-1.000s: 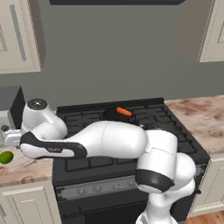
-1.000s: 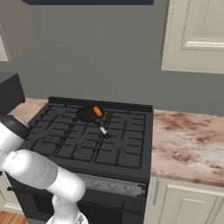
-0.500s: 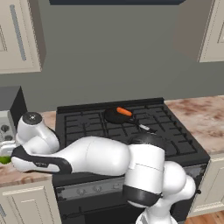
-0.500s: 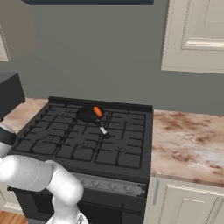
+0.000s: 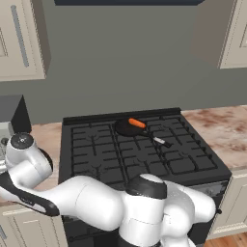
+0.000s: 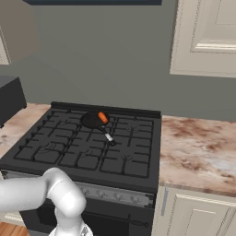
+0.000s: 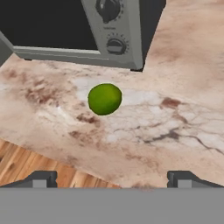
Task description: Put the carrot and lime in the pan. Then turn on the rear center burner and set the heat to medium.
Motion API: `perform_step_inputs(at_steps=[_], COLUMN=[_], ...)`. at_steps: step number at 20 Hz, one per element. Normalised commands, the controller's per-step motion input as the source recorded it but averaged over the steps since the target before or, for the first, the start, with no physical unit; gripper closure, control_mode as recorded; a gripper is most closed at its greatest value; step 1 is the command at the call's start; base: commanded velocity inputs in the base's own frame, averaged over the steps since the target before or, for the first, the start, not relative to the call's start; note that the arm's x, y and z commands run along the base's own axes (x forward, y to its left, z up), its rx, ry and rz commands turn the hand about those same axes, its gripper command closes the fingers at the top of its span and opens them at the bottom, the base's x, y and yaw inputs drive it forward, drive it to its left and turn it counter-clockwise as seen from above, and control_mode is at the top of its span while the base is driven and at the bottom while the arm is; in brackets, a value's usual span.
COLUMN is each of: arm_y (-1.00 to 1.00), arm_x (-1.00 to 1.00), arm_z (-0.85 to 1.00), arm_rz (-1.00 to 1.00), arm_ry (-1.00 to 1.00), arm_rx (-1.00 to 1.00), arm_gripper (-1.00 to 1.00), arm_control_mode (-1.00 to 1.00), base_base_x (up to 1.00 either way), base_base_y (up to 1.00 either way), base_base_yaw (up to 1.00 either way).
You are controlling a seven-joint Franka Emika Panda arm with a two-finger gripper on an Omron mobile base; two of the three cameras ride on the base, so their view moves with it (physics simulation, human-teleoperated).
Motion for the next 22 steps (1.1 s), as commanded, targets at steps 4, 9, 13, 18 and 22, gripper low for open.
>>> perform_step_inputs(at_steps=[4,9,13,18,22], arm_y=[0.11,0.00,0.00,0.00,0.01], arm_x=[0.09,0.20,0.22,0.19,0.02], arm_z=[0.00,0.00,0.00,0.00,-0.09], arm_rz=[0.00,0.01,0.04,0.10,0.13], arm_ry=[-0.12,0.00,0.00,0.00,0.00], arm_rx=[0.00,0.00,0.05,0.06,0.03], arm_gripper=[-1.00,-1.00,-1.00,-1.00,-1.00], arm_control_mode=[-1.00,-1.00,-1.00,-1.00,-1.00], base_base_x=[0.00,0.00,0.00,0.00,0.00], base_base_y=[0.00,0.00,0.00,0.00,0.00], base_base_yaw=[0.00,0.00,0.00,0.00,0.00])
